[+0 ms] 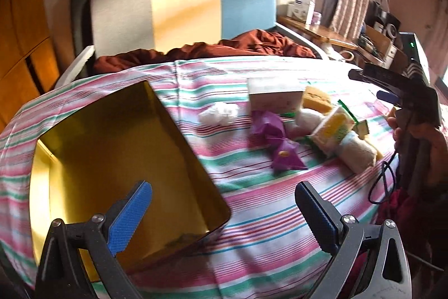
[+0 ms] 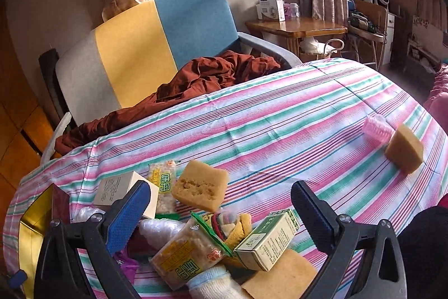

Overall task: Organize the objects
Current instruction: 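Move both grippers from the gold tray toward the pile of items, then grasp the purple snack packet with the left gripper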

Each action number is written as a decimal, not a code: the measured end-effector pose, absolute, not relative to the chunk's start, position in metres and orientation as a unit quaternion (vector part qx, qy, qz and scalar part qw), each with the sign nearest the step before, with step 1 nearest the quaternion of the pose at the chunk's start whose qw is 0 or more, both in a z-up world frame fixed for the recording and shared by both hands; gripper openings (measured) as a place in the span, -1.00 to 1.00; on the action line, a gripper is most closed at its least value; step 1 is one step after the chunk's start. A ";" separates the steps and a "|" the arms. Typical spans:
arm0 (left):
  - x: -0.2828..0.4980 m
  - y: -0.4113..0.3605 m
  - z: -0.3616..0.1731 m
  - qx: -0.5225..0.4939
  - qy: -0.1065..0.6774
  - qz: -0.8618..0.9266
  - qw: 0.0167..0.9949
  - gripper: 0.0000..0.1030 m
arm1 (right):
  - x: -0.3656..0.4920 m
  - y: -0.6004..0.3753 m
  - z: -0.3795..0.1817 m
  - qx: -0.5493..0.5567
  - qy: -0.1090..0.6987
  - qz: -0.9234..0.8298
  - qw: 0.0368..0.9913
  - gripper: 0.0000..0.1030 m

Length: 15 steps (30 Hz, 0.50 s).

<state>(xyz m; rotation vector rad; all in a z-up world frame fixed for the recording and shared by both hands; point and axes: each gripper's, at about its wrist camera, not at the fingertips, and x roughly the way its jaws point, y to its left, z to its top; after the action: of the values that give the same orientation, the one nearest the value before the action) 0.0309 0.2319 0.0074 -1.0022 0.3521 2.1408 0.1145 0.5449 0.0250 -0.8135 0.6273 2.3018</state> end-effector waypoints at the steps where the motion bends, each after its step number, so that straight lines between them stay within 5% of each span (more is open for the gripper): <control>1: 0.033 0.245 0.005 -0.389 0.146 0.828 0.377 0.99 | 0.115 0.546 0.025 -0.306 0.240 0.870 0.304 0.99; 8: 0.031 0.316 -0.020 -0.404 0.187 0.799 0.404 0.96 | 0.124 0.556 0.023 -0.296 0.281 0.862 0.300 0.99; 15: 0.018 0.357 -0.054 -0.437 0.208 0.778 0.401 0.46 | 0.120 0.558 0.017 -0.308 0.291 0.859 0.287 0.99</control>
<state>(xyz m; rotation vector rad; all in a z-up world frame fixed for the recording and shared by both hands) 0.0175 0.3569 -0.0537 -1.1044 0.5249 1.9668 0.1195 0.5585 0.0173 -0.8224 0.7777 2.2957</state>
